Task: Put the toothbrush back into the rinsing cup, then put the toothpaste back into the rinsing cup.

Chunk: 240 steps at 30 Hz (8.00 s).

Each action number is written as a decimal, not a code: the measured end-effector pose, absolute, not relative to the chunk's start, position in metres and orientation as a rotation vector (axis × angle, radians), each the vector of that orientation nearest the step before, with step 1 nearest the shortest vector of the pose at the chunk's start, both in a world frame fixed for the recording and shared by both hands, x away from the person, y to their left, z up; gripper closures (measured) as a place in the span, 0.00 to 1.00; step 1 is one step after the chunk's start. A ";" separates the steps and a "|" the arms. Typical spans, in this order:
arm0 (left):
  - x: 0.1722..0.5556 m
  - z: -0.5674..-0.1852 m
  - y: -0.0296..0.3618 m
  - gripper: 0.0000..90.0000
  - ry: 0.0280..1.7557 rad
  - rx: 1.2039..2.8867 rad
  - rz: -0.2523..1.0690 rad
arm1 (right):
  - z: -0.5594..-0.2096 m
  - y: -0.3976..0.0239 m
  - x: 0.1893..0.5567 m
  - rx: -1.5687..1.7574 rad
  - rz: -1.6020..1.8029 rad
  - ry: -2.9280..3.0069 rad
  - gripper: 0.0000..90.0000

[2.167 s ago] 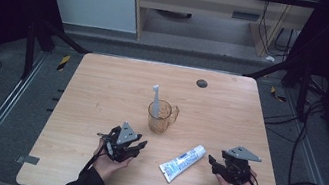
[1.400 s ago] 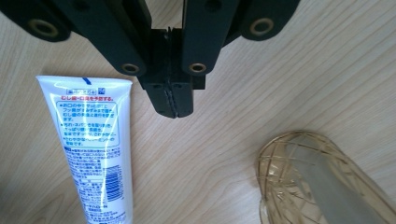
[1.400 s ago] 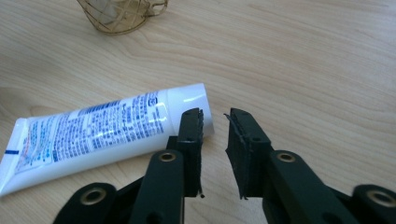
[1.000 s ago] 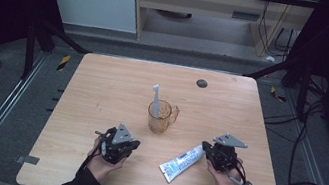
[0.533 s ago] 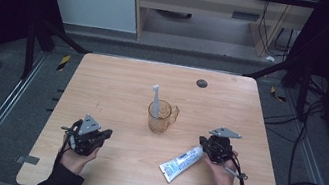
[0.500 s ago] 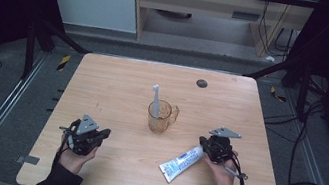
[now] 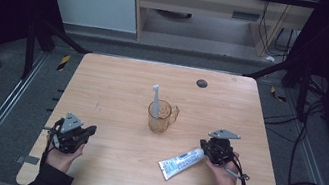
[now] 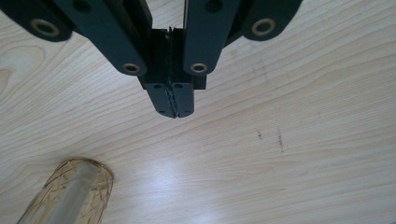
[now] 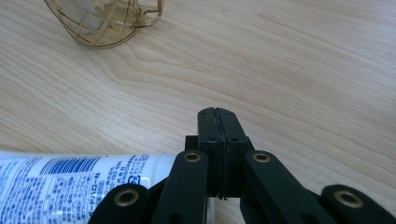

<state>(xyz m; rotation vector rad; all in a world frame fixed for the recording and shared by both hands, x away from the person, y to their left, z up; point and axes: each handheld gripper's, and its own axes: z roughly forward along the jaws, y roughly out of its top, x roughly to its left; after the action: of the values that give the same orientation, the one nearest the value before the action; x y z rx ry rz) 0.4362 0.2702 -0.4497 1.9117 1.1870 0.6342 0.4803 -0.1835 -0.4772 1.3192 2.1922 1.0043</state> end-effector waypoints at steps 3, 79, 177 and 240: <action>0.436 -0.450 0.273 0.99 1.199 1.909 0.638 | -0.476 -0.186 0.477 1.325 1.001 2.201 1.00; 0.447 -0.460 0.282 0.98 1.264 1.955 0.655 | -0.470 -0.185 0.416 1.241 1.023 2.371 0.96; 0.455 -0.465 0.275 0.93 1.251 2.023 0.632 | -0.474 -0.118 0.463 1.347 0.774 2.449 0.42; 0.456 -0.466 0.273 0.93 1.241 2.043 0.626 | -0.466 -0.115 0.469 1.400 0.698 2.491 0.77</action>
<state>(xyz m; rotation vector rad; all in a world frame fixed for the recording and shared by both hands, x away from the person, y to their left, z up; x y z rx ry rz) 0.4562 0.2732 -0.4658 2.0428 1.2414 0.6256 0.4687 -0.1155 -0.4657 1.4005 2.4912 0.6982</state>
